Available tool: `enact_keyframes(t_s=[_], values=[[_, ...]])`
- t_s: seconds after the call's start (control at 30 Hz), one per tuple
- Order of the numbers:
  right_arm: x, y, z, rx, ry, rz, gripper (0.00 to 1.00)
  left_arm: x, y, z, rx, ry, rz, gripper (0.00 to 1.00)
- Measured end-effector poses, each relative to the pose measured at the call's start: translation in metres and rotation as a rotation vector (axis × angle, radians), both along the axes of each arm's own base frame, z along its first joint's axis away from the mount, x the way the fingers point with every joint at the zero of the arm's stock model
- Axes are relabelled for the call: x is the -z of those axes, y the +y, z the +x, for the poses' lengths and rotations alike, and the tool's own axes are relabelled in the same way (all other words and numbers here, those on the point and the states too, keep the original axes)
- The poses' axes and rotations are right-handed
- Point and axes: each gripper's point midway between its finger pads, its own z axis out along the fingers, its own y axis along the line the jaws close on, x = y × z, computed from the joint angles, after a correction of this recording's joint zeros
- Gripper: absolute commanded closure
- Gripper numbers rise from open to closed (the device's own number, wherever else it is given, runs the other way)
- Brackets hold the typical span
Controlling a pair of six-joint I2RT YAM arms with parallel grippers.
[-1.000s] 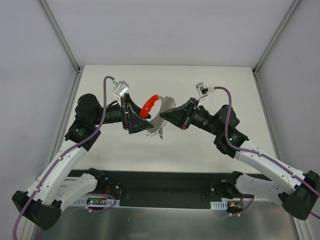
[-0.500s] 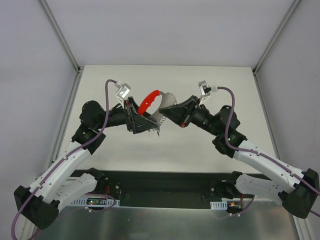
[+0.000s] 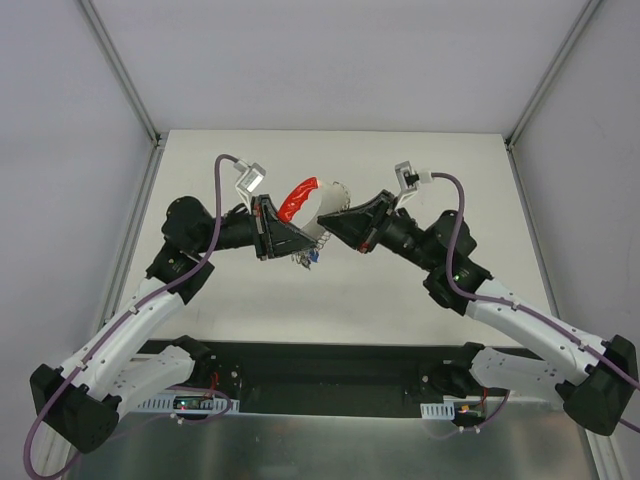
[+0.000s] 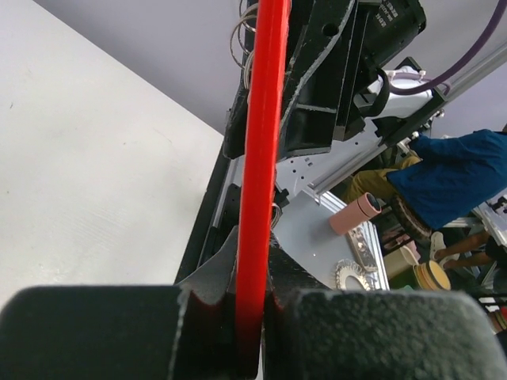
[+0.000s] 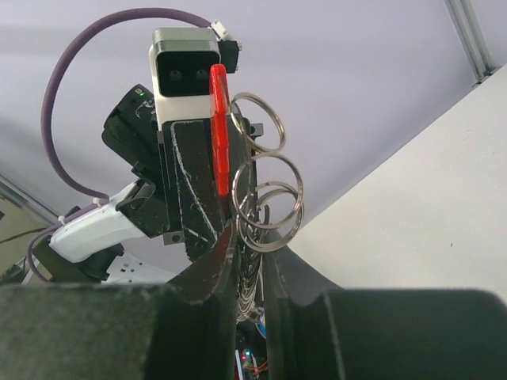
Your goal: Remove the keys from the keyring
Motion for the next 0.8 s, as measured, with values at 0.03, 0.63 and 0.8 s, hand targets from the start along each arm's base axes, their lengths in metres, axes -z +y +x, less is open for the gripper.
enact_keyframes(t_s=[0.03,0.63,0.8], values=[[0.000,-0.001,-0.001,0.002,-0.004,-0.004,0.65,0.000,0.000,-0.001,0.004,0.001,0.000,1.00],[0.042,-0.043,-0.046,0.016,-0.277,-0.275,0.38,-0.028,0.001,-0.001,-0.006,0.039,-0.042,1.00],[0.069,-0.023,-0.043,-0.002,-0.306,-0.377,0.39,-0.029,0.000,-0.001,-0.004,0.063,-0.045,1.00]])
